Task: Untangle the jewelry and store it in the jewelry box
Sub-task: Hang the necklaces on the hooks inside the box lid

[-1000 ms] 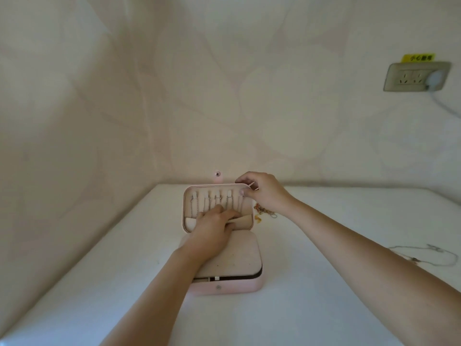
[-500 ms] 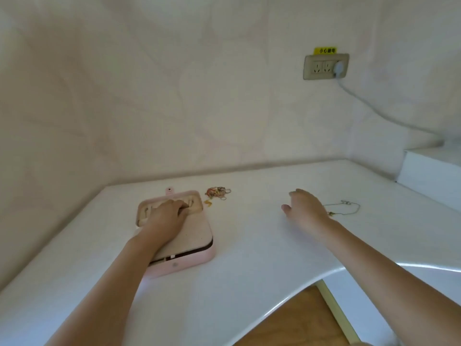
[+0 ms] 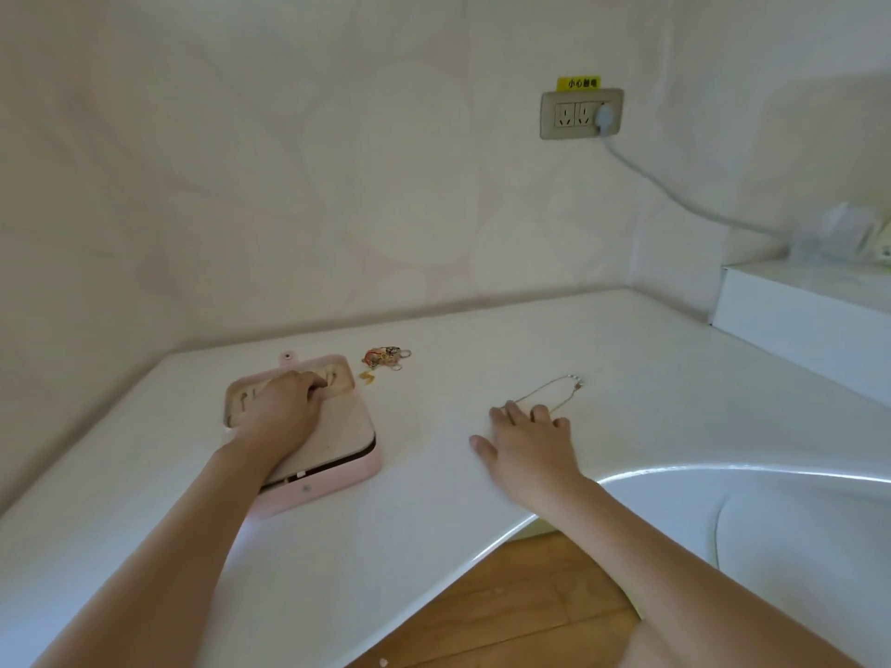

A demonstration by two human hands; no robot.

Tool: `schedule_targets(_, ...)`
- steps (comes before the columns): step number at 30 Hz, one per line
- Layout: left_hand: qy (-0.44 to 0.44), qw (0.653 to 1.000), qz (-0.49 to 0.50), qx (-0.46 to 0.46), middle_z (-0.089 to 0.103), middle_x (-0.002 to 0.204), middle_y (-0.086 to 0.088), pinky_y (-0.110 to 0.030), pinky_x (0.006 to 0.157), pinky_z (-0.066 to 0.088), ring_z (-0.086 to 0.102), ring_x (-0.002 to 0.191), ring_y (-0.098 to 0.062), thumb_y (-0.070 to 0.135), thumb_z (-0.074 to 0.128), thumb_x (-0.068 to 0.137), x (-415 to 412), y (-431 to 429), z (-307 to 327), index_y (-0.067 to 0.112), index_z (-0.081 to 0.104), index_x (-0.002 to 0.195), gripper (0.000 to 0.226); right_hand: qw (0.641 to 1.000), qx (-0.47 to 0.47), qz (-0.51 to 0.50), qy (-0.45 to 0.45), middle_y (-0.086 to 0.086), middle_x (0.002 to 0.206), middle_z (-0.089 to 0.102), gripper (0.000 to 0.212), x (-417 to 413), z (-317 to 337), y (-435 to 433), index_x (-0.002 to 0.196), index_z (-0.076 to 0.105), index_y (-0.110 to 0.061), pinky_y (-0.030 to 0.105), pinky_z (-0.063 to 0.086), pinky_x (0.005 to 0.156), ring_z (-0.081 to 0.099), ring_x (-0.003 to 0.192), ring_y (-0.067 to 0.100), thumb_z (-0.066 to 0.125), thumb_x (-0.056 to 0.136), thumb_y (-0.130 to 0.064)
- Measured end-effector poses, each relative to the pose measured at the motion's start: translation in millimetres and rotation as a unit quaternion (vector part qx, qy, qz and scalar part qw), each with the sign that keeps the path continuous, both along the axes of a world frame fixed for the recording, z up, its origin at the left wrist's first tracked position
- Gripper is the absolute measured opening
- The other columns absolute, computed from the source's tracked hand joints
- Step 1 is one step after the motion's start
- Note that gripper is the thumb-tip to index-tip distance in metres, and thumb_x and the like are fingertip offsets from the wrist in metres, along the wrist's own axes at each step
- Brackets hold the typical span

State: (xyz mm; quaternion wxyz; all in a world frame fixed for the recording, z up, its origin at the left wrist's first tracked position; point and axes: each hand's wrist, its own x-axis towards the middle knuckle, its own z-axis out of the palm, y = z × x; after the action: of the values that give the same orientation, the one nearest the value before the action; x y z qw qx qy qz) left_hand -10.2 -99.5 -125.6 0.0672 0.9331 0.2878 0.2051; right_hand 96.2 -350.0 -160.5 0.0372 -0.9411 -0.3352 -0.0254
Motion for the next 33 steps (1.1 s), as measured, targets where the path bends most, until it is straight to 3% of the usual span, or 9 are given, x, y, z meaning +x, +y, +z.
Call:
schedule_targets(8, -0.004, 1.0, 0.0, -0.011, 0.066, 0.113, -0.007, -0.027, 0.069, 0.034, 0.059, 0.098, -0.025, 0.016, 0.038, 0.098, 2, 3, -2, 0.017, 0.064, 0.116, 0.032, 0.993, 0.036, 0.106, -0.041, 0.004, 0.137, 0.044, 0.05, -28, -4, 4, 0.138, 0.038, -0.012, 0.036, 0.033, 0.097, 0.034, 0.122, 0.027, 0.025, 0.1, -0.043)
schedule_targets(11, -0.003, 1.0, -0.003, -0.009, 0.067, 0.109, -0.008, -0.027, 0.067, 0.034, 0.057, 0.09, -0.024, 0.016, 0.037, 0.098, 1, 2, -2, 0.016, 0.064, 0.115, 0.032, 0.984, 0.131, 0.116, 0.021, 0.004, 0.136, 0.044, 0.043, -24, -3, 1, 0.136, 0.042, -0.008, 0.028, 0.035, 0.099, 0.039, 0.123, 0.022, 0.04, 0.1, -0.032)
schedule_targets(13, 0.001, 1.0, -0.002, -0.003, 0.066, 0.11, -0.009, -0.027, 0.066, 0.033, 0.058, 0.091, -0.025, 0.016, 0.037, 0.098, 1, 2, -1, 0.017, 0.064, 0.116, 0.032, 0.975, 0.198, 0.075, 0.074, 0.004, 0.13, 0.044, 0.04, -12, 3, -3, 0.129, 0.049, -0.007, 0.024, 0.037, 0.09, 0.048, 0.116, 0.021, 0.054, 0.094, -0.027)
schedule_targets(17, -0.001, 1.0, 0.002, -0.006, 0.065, 0.116, -0.008, -0.027, 0.069, 0.035, 0.059, 0.102, -0.027, 0.017, 0.038, 0.098, 1, 2, -2, 0.018, 0.062, 0.12, 0.032, 0.959, 0.223, 0.026, 0.172, 0.0, 0.105, 0.047, 0.034, 13, 14, -11, 0.108, 0.061, -0.01, 0.022, 0.036, 0.077, 0.052, 0.101, 0.017, 0.072, 0.081, -0.028)
schedule_targets(22, -0.015, 1.0, 0.01, -0.013, 0.062, 0.121, -0.008, -0.032, 0.077, 0.041, 0.057, 0.109, -0.026, 0.018, 0.039, 0.097, 3, 5, -5, 0.015, 0.059, 0.124, 0.034, 0.964, 0.177, 0.076, 0.182, -0.004, 0.079, 0.056, 0.016, 22, 22, -12, 0.091, 0.068, -0.004, 0.017, 0.036, 0.059, 0.051, 0.074, 0.011, 0.063, 0.088, -0.019)
schedule_targets(24, -0.012, 1.0, 0.013, -0.017, 0.061, 0.122, -0.009, -0.032, 0.078, 0.04, 0.056, 0.11, -0.026, 0.019, 0.038, 0.096, 4, 7, -7, 0.014, 0.058, 0.125, 0.036, 0.975, 0.113, 0.108, 0.156, 0.0, 0.087, 0.055, 0.021, 23, 24, -11, 0.093, 0.064, -0.001, 0.022, 0.036, 0.065, 0.05, 0.08, 0.014, 0.055, 0.093, -0.02)
schedule_targets(27, -0.005, 1.0, 0.012, -0.018, 0.062, 0.119, -0.011, -0.033, 0.08, 0.043, 0.057, 0.106, -0.028, 0.022, 0.039, 0.095, 5, 12, -9, 0.011, 0.059, 0.123, 0.037, 0.978, 0.05, 0.154, 0.131, -0.003, 0.097, 0.052, 0.014, 23, 28, -10, 0.09, 0.053, -0.014, 0.025, 0.033, 0.077, 0.047, 0.094, 0.016, 0.044, 0.098, -0.022)
schedule_targets(31, -0.001, 1.0, -0.001, -0.025, 0.062, 0.118, -0.012, -0.035, 0.088, 0.043, 0.054, 0.109, -0.028, 0.026, 0.041, 0.094, 6, 14, -11, 0.01, 0.059, 0.124, 0.038, 0.93, 0.189, 0.17, 0.265, -0.012, 0.075, 0.062, 0.016, 31, 36, -1, 0.083, 0.046, -0.021, 0.031, 0.045, 0.075, 0.059, 0.078, 0.012, 0.042, 0.098, -0.018)
schedule_targets(33, -0.01, 0.999, -0.009, -0.031, 0.062, 0.114, -0.012, -0.036, 0.088, 0.042, 0.053, 0.109, -0.028, 0.026, 0.042, 0.095, 4, 14, -12, 0.011, 0.056, 0.125, 0.036, 0.905, 0.239, 0.177, 0.305, -0.01, 0.058, 0.056, 0.017, 35, 45, 10, 0.082, 0.046, -0.017, 0.034, 0.048, 0.065, 0.054, 0.057, 0.011, 0.042, 0.098, -0.013)
